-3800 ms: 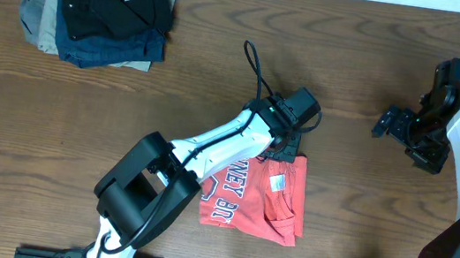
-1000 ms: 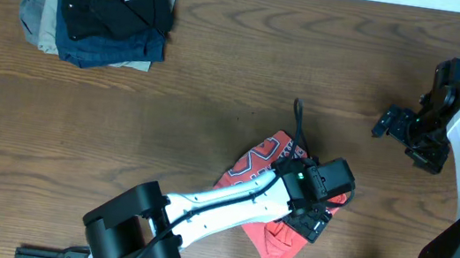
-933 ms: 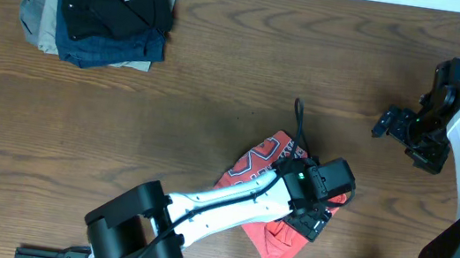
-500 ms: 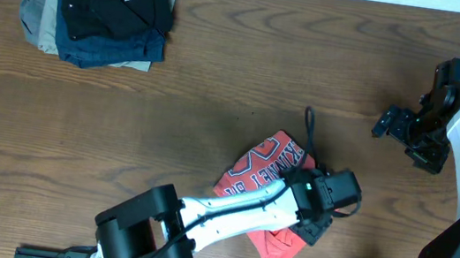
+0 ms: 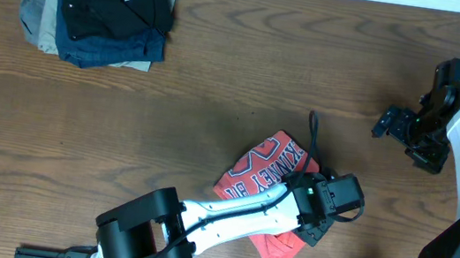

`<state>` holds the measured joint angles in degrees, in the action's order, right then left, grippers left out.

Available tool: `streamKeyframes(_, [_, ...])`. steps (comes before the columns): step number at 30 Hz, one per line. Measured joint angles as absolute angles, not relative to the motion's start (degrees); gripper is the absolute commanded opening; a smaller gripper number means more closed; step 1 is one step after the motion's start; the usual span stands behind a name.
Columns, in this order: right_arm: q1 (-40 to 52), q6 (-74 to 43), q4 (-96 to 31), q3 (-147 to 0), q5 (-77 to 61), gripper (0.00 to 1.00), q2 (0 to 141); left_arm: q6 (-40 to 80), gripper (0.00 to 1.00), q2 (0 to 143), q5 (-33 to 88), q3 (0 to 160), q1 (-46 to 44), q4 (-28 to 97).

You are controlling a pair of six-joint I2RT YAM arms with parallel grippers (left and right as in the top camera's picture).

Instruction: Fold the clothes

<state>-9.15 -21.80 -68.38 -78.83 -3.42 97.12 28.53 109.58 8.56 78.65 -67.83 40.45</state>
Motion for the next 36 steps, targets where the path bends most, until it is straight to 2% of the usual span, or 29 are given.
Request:
streamKeyframes(1, [-9.1, -21.8, -68.4, -78.8, -3.4, 0.99, 97.1, 28.6, 0.06, 109.6, 8.5, 78.7, -67.8, 40.4])
streamKeyframes(2, [-9.1, -21.8, -68.4, -78.8, -3.4, 0.99, 97.1, 28.4, 0.06, 109.6, 8.5, 78.7, -67.8, 40.4])
streamKeyframes(19, [-9.1, -21.8, -68.4, -78.8, -3.4, 0.99, 97.1, 28.2, 0.06, 109.6, 10.5, 78.7, -68.6, 41.2])
streamKeyframes(30, [-9.1, -21.8, -68.4, -78.8, -3.4, 0.99, 97.1, 28.2, 0.06, 104.5, 2.4, 80.8, -66.0, 44.1])
streamKeyframes(36, [-9.1, -21.8, -68.4, -78.8, -3.4, 0.99, 97.1, 28.2, 0.06, 107.3, 3.3, 80.8, -64.6, 42.0])
